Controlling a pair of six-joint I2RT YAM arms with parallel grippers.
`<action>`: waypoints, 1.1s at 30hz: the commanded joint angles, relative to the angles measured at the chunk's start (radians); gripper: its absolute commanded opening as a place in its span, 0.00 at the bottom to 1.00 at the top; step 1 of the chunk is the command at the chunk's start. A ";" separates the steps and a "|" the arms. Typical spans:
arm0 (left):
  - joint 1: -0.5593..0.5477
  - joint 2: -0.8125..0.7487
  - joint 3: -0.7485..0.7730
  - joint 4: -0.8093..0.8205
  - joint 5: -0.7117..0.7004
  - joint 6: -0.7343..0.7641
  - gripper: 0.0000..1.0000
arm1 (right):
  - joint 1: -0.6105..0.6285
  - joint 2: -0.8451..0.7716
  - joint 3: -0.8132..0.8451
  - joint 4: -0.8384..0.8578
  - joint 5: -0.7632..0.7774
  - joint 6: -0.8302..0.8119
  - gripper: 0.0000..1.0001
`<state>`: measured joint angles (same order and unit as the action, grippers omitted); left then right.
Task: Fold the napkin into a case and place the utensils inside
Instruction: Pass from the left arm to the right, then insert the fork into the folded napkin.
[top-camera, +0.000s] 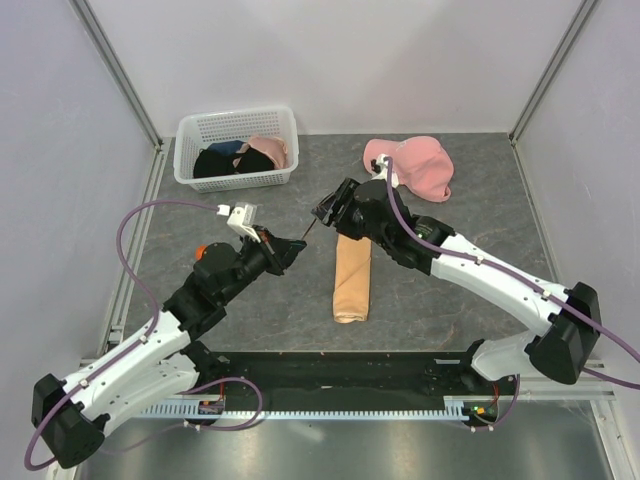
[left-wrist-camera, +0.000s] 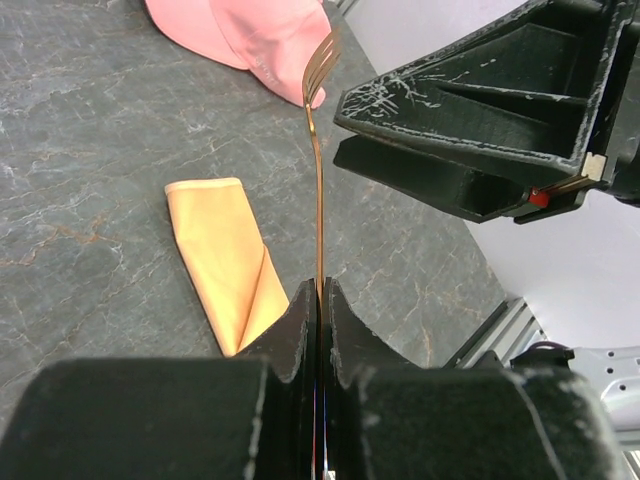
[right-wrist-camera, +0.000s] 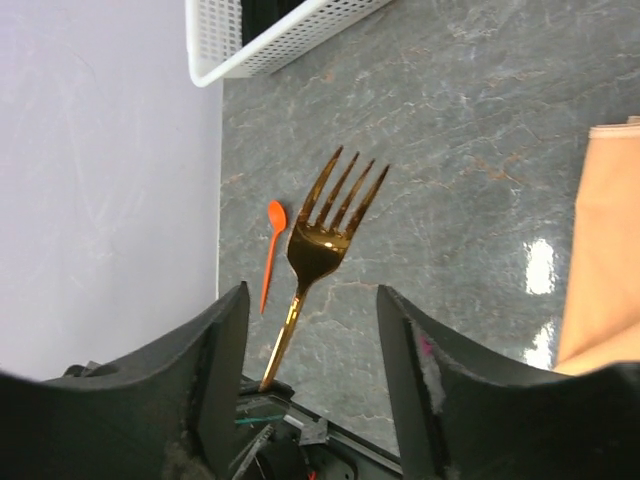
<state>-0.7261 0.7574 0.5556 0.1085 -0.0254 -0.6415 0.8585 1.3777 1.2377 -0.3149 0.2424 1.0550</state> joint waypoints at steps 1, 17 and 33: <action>-0.003 0.011 0.004 0.095 -0.031 -0.037 0.02 | 0.002 0.038 0.000 0.065 -0.023 0.046 0.58; -0.001 0.098 0.118 -0.137 -0.037 0.009 0.32 | -0.062 0.086 0.046 0.016 -0.029 -0.064 0.00; -0.045 0.413 -0.011 0.112 0.326 -0.133 0.06 | -0.164 0.359 0.164 -0.019 0.159 -0.555 0.00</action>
<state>-0.7410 1.0874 0.5869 0.0498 0.1604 -0.7006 0.7029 1.6650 1.3396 -0.3389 0.3408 0.6132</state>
